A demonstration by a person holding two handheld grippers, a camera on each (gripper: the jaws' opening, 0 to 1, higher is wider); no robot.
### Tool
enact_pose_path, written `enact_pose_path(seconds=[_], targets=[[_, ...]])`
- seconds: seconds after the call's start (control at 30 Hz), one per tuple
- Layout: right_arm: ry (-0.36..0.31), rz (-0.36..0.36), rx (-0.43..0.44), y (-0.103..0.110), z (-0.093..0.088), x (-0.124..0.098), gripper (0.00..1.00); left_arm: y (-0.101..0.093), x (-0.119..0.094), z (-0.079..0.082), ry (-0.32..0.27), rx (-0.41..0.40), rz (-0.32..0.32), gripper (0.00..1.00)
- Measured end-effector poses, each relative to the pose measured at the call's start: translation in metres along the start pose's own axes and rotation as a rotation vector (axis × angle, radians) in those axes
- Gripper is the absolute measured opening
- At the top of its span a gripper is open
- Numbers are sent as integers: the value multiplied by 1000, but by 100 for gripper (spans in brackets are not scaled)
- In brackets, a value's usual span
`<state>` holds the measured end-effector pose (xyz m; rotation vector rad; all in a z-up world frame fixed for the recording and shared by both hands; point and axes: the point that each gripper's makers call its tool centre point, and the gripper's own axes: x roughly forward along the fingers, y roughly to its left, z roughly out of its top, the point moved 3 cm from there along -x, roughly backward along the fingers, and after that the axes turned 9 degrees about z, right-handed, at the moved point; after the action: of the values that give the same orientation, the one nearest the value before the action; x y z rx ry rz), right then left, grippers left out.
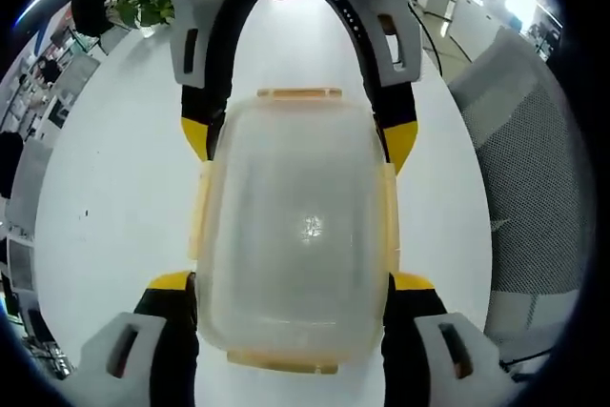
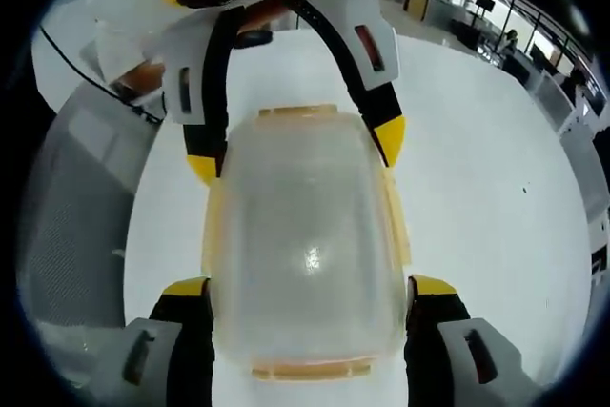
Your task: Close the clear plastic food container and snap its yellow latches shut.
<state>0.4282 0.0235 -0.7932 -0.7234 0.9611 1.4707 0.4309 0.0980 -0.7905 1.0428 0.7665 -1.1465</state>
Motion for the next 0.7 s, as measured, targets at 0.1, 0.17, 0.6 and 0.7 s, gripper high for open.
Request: enact_pose_path(seconds=[0.1,0.17,0.6,0.7], targets=[[-3,-1,0,-3,0,0,83,2,0,0,-1,0,-1,80],[0,0,-1,-4,0,-1,83,4,1,0,1,0,-1,80],[6,1,-4,-19,1,-3,83,18,5,1,3,-1,0,80],[8,1,-3,-22,1,-4,83,20,5,1,4,-2,1,80]])
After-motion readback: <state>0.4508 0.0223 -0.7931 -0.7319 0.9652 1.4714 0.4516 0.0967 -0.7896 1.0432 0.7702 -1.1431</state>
